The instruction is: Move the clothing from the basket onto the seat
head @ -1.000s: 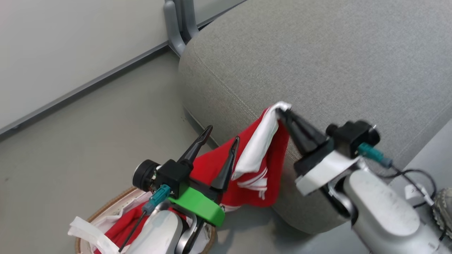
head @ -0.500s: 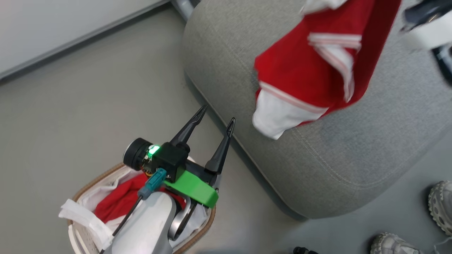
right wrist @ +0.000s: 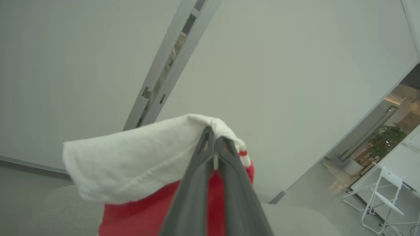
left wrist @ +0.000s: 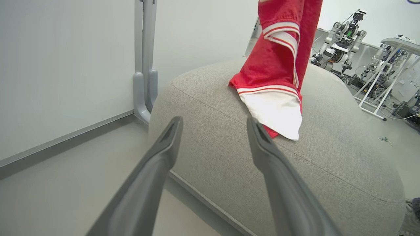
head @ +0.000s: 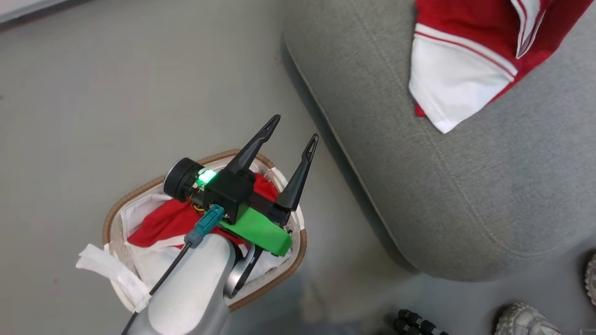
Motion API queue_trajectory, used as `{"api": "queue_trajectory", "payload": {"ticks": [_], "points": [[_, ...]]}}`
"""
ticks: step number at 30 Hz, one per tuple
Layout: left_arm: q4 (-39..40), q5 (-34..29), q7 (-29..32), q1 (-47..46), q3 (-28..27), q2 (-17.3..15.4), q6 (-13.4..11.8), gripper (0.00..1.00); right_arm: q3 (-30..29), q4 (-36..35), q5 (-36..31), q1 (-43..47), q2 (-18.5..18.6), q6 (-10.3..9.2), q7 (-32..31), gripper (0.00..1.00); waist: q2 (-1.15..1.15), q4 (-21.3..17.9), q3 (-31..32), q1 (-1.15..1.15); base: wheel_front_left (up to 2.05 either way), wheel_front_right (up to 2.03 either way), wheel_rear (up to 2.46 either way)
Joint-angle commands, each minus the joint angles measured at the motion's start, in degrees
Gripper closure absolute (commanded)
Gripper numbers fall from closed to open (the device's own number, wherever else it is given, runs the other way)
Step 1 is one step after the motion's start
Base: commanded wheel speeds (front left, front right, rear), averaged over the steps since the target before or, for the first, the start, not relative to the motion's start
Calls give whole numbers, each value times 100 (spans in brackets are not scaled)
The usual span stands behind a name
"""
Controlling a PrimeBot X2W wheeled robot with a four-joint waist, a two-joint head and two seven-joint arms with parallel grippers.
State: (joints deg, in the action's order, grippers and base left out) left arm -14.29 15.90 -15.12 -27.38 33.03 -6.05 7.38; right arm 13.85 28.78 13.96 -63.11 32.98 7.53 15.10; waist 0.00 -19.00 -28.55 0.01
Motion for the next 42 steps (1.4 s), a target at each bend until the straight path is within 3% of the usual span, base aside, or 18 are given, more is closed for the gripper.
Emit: {"api": "queue_trajectory", "payload": {"ticks": [1,13,24,26,27,33,42], "points": [[8,-74,-5,-125,-22,7,21,0,-21,106,27,206,-89,-8,9,100,0,291,-299,-1,0,0,0],[-57,-31,-5,79,-162,-29,21,0,-485,461,168,2136,-825,-8,10,100,0,433,-251,-1,0,0,0],[-173,19,-5,325,-322,-10,21,0,-942,604,65,3140,-1417,-8,10,100,0,346,185,-1,0,0,0],[-194,19,-5,394,-396,16,21,0,-1077,532,80,3265,-1484,-8,10,51,0,361,303,-1,0,0,0],[-216,-16,-5,426,-439,23,21,0,-1136,472,79,3346,-1526,-8,10,0,0,378,370,-1,0,0,0],[-282,-115,-5,690,-824,106,21,0,-1327,75,-47,3820,-1748,-8,10,0,0,529,736,-1,0,0,0],[-339,-414,-5,1227,-1784,255,10,0,-1026,-524,-198,4283,-2177,-8,10,0,0,870,1234,-1,0,0,0]]}}
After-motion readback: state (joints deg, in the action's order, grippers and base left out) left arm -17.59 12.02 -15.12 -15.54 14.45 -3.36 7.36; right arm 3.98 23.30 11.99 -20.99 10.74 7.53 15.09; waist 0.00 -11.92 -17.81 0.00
